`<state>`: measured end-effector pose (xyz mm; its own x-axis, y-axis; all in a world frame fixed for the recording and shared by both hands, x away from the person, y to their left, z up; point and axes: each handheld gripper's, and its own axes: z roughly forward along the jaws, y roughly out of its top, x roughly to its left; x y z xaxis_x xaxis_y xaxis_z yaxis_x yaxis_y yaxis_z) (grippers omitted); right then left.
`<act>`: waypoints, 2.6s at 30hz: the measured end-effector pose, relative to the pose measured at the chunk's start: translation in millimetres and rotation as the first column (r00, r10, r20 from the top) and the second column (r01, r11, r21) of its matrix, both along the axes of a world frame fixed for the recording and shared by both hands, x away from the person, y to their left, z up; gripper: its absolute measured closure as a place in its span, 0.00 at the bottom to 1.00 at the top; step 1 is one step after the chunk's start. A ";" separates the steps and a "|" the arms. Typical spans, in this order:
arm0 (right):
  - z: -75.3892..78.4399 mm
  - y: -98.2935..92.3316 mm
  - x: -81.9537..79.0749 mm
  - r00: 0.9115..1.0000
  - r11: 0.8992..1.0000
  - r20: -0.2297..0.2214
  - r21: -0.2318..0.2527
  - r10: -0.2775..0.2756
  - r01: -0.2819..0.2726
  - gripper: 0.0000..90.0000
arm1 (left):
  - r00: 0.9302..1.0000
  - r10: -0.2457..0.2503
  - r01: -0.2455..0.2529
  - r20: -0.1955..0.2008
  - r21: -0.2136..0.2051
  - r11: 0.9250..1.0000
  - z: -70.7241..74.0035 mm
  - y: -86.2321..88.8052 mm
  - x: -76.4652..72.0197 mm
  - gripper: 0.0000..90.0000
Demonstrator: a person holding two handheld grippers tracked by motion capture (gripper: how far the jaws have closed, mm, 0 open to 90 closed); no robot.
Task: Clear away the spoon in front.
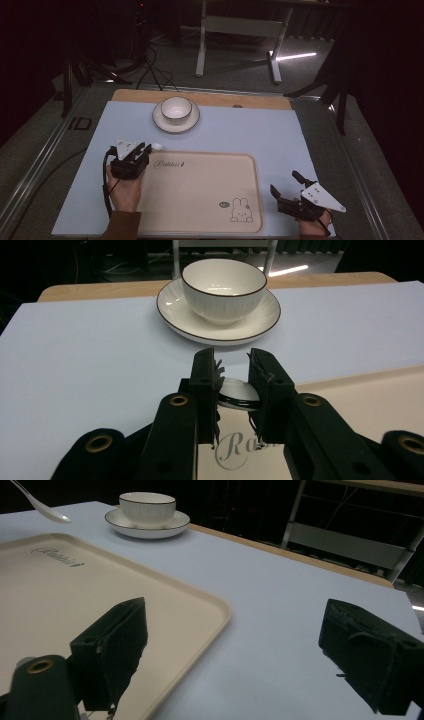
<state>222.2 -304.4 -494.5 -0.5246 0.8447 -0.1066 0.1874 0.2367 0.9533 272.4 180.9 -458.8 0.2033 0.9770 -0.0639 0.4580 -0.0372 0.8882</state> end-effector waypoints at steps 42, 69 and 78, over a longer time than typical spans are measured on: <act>-0.2 0.5 0.2 1.000 1.000 -0.002 -0.005 0.003 -0.003 0.13 | 0.998 -0.032 0.032 -0.052 0.006 0.999 -36.2 -8.7 -21.4 0.82; -0.9 0.8 0.3 1.000 1.000 -0.005 -0.016 0.006 -0.006 0.13 | 0.985 -0.063 0.064 -0.160 -0.001 0.998 -63.8 -3.1 -33.5 0.81; -1.0 0.7 0.1 1.000 1.000 -0.005 -0.020 0.005 -0.005 0.13 | 0.981 -0.052 0.060 -0.187 0.039 0.997 -73.8 -2.8 -46.0 0.81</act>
